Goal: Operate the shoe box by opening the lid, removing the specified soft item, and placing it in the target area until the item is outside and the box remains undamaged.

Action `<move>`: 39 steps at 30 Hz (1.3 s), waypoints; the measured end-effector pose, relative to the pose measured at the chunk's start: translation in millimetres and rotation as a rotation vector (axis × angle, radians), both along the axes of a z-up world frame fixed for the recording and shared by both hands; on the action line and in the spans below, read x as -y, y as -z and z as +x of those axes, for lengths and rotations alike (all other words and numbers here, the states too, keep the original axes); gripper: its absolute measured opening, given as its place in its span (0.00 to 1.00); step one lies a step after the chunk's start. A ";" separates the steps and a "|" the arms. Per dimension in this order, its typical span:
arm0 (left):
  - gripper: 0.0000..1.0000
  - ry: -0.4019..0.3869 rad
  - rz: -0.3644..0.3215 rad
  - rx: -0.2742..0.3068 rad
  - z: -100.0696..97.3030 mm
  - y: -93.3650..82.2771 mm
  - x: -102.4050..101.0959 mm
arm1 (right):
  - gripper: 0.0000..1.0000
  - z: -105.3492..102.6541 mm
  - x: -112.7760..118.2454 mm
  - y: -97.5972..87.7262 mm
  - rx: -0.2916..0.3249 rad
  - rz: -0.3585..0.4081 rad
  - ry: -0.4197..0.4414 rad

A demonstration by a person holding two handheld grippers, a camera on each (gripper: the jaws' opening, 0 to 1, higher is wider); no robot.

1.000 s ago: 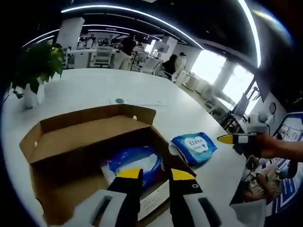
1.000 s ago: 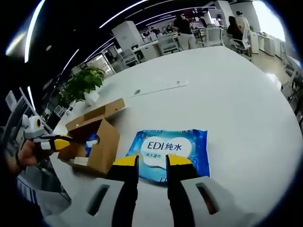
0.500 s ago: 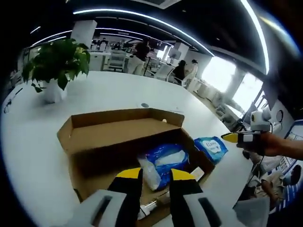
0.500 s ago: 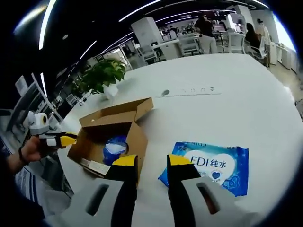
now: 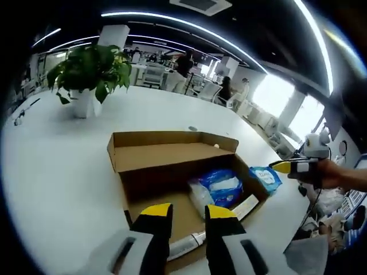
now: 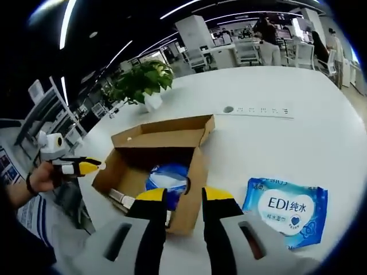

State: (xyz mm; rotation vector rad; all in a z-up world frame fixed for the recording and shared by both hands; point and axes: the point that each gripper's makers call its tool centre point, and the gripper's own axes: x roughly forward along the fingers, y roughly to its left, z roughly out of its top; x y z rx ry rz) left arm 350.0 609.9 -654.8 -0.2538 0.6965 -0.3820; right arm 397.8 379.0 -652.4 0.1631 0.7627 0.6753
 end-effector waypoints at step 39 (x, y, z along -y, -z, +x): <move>0.24 -0.039 -0.021 -0.008 -22.1 14.5 -25.3 | 0.38 -3.0 -70.6 33.7 0.058 -0.308 -0.458</move>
